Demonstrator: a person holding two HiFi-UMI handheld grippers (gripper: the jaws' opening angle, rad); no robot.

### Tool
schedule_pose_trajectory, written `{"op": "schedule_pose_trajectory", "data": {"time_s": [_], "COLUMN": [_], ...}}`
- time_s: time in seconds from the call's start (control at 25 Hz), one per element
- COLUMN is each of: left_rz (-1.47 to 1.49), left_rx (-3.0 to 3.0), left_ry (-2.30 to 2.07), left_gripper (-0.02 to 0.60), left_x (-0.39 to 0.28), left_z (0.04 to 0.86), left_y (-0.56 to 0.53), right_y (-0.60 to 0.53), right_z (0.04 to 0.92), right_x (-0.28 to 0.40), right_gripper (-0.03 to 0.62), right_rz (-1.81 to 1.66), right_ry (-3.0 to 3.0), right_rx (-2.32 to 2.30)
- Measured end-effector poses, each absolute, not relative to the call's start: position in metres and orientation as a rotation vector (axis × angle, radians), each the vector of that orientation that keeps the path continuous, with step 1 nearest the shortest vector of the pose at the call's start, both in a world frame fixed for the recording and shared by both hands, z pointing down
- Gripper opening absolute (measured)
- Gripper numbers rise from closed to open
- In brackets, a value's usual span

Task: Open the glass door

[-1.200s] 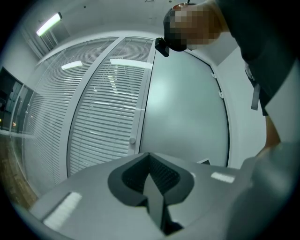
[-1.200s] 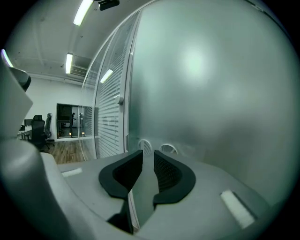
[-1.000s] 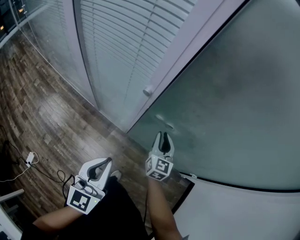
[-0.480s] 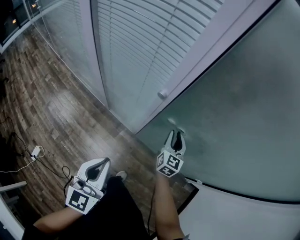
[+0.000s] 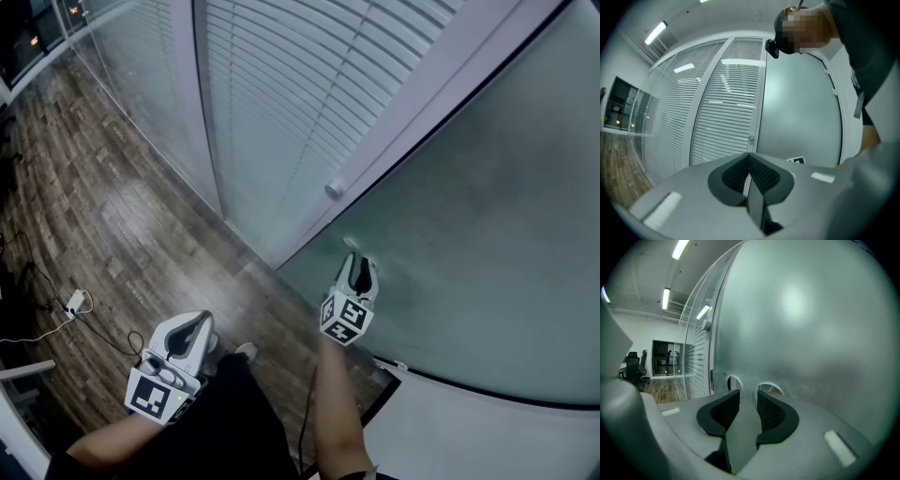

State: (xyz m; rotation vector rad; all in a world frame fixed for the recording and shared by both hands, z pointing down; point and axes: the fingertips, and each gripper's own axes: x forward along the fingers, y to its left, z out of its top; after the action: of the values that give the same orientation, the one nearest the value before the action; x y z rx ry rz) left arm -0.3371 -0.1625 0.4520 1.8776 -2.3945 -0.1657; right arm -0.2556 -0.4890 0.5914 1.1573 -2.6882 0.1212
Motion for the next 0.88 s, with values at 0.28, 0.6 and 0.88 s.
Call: {"op": "schedule_pose_trajectory", "data": {"time_s": [0.28, 0.6, 0.88], "left_rz": [-0.141, -0.152, -0.15], "left_rx": [1.786, 1.778, 1.761], "left_ry": [-2.444, -2.462, -2.462], "left_gripper": [0.0, 0.0, 0.0], "left_x": [-0.35, -0.351, -0.352], "left_z": [0.456, 0.454, 0.453], "left_y": [-0.144, -0.138, -0.132], "right_y": [-0.493, -0.501, -0.504], "right_z": [0.59, 0.589, 0.588], "right_x": [-0.26, -0.264, -0.266], "right_gripper": [0.123, 0.124, 0.126], "right_rz": [0.102, 0.135, 0.162], "right_ry": [-2.677, -2.672, -2.646], "right_rx": [1.176, 1.204, 1.26]}}
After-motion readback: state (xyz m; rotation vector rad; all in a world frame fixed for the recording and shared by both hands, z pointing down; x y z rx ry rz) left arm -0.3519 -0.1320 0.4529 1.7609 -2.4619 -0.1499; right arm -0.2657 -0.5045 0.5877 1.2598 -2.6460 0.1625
